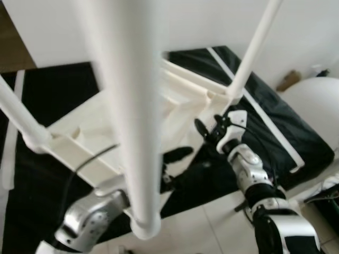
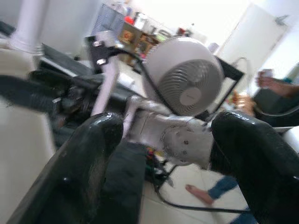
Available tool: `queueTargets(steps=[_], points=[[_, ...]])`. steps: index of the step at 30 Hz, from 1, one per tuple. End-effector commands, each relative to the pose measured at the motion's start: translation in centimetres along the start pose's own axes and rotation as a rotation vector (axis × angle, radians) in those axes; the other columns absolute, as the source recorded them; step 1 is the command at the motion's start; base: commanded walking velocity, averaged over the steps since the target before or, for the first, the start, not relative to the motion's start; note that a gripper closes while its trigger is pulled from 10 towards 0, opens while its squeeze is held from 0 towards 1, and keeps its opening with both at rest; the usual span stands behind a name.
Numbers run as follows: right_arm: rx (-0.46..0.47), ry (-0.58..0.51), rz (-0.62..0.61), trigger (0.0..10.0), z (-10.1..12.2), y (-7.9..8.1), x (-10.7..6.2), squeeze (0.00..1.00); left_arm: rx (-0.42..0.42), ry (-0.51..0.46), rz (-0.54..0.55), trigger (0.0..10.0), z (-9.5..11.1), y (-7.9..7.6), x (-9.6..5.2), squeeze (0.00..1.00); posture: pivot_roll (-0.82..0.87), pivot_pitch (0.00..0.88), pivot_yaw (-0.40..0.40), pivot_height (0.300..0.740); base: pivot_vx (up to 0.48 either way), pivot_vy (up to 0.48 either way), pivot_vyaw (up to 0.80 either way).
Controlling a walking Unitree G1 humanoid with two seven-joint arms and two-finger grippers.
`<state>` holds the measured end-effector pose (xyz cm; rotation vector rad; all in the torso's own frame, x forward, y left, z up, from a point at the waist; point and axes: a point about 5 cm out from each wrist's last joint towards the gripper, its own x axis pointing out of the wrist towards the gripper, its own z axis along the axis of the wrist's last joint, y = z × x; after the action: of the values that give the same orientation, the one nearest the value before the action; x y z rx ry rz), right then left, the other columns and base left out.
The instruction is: Building children table
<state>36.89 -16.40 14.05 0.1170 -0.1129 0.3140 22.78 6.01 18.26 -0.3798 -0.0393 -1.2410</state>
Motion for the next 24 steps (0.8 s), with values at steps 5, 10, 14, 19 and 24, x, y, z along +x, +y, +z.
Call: queueTargets(steps=[5,10,14,19,24], points=[[0.021,-0.120,-0.163,10.0,1.9,-3.2,-1.3,0.00,0.047,0.024,0.079,10.0,0.2,0.8,-1.1,0.00,0.03,0.133,-0.040,0.740,0.000,0.000,0.00],[0.031,-0.209,-0.161,10.0,2.6,-3.5,-3.1,0.00,0.151,0.110,0.206,10.0,0.8,3.2,-5.0,0.00,0.03,0.124,-0.035,0.740,0.000,0.000,0.00],[0.030,-0.227,-0.139,10.0,2.8,-3.4,-3.7,0.00,0.193,0.173,0.202,10.0,1.0,3.7,-6.7,0.00,0.03,0.125,-0.035,0.740,0.000,0.000,0.00],[0.031,-0.233,-0.110,10.0,2.9,-3.1,-4.9,0.00,0.241,0.229,0.245,10.0,2.1,5.2,-9.5,0.00,0.02,0.115,-0.040,0.740,0.000,0.000,0.00],[0.012,-0.222,-0.111,10.0,2.8,-3.3,-6.2,0.00,0.321,0.251,0.301,10.0,3.4,6.2,-11.8,0.00,0.02,0.109,-0.040,0.740,0.000,0.000,0.00]])
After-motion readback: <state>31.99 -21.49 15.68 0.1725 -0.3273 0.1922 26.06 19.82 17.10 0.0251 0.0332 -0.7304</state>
